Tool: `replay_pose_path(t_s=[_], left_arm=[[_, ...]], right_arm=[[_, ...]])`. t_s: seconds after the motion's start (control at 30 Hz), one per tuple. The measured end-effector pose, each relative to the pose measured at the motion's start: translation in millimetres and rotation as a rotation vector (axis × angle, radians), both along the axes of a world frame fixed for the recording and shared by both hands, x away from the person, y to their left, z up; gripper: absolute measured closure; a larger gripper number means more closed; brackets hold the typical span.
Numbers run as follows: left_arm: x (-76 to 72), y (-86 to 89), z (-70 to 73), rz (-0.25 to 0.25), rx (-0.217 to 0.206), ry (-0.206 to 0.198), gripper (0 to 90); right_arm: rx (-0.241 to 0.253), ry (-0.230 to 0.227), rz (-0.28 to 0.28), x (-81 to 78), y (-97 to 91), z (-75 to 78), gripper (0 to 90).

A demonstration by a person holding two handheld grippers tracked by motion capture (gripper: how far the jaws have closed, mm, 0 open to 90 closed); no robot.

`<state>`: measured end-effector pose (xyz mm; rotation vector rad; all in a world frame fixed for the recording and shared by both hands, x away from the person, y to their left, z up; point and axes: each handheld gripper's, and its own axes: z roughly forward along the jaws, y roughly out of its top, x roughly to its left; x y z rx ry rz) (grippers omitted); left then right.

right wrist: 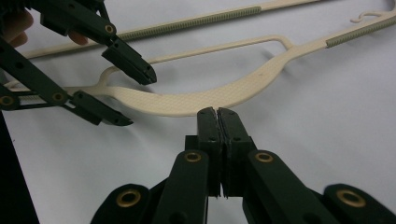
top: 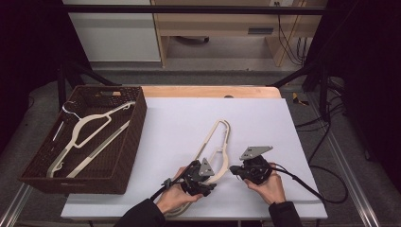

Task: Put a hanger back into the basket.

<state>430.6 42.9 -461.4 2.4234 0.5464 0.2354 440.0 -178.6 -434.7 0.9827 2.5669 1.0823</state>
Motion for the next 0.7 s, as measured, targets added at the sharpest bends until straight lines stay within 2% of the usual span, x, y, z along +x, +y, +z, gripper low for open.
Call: replay_pose_path(t_s=[0.23,0.4,0.53,0.7], left_arm=[[0.6,-5.1,-3.7,-0.003,0.02,0.026,72.6],[-1.2,-5.4,-1.2,0.002,0.037,0.005,75.9],[-1.1,-1.2,3.5,0.024,0.031,-0.015,78.2],[-1.5,3.9,8.8,0.033,0.023,-0.029,78.6]], right_arm=[[0.001,-0.006,0.007,-0.3,-0.6,1.5,89.3],[0.005,-0.006,0.004,-1.3,-0.4,2.9,89.2],[0.033,-0.019,0.02,-3.1,-1.7,7.2,88.6],[0.1,-0.079,0.01,-8.1,-10.2,20.6,82.3]])
